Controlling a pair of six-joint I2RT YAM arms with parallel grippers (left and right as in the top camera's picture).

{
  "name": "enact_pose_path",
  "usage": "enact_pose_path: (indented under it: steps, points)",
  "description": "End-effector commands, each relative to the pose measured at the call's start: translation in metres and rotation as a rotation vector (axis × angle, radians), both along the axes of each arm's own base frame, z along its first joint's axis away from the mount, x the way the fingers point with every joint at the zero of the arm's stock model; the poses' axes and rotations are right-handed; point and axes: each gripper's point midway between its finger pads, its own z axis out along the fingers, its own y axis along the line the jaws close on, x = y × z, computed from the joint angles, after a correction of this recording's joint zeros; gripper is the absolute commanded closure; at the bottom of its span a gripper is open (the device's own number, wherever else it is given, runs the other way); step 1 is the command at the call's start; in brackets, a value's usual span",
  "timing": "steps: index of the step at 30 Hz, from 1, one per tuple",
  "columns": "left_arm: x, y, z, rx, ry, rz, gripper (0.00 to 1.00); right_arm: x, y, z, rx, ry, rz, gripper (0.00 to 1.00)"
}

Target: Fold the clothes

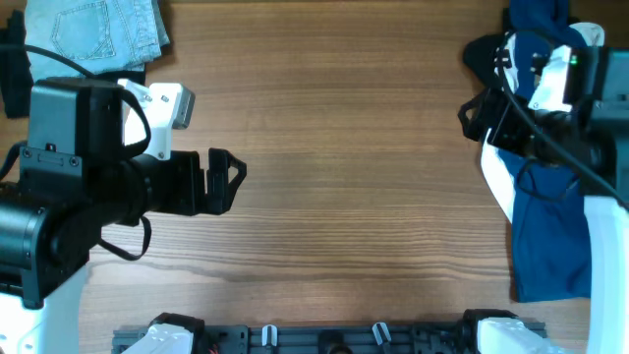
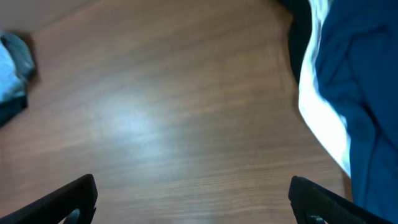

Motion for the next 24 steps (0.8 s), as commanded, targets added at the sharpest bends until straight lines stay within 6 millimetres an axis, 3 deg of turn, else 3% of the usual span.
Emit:
enact_pose_path:
  steps: [1, 9, 11, 14, 18, 20, 24]
  points:
    - [0.000, 0.000, -0.002, 0.017, -0.006, -0.017, 0.00, -0.001, 0.004, -0.014, 0.006, 0.058, 0.031, 0.01]
    - [0.000, 0.000, -0.002, 0.017, -0.006, -0.017, 0.00, 0.011, 0.001, 0.011, -0.062, -0.102, 0.087, 0.00]
    - [0.000, 0.000, -0.002, 0.017, -0.006, -0.017, 0.00, 0.016, 0.000, 0.024, -0.098, -0.234, 0.115, 0.00]
    - [0.000, 0.000, -0.002, 0.017, -0.006, -0.017, 0.00, 0.015, 0.000, 0.024, -0.115, -0.415, 0.109, 0.00]
    - [0.000, 0.000, -0.002, 0.017, -0.006, -0.017, 0.00, -0.003, 0.001, -0.001, -0.138, -0.758, 0.094, 0.00]
    - [0.000, 0.000, -0.002, 0.017, -0.006, -0.017, 0.00, -0.023, 0.002, -0.032, -0.150, -0.930, 0.082, 0.00]
    - [0.000, 0.000, -0.002, 0.017, -0.006, -0.017, 0.00, -0.039, -0.008, -0.082, -0.075, -1.023, -0.044, 0.00]
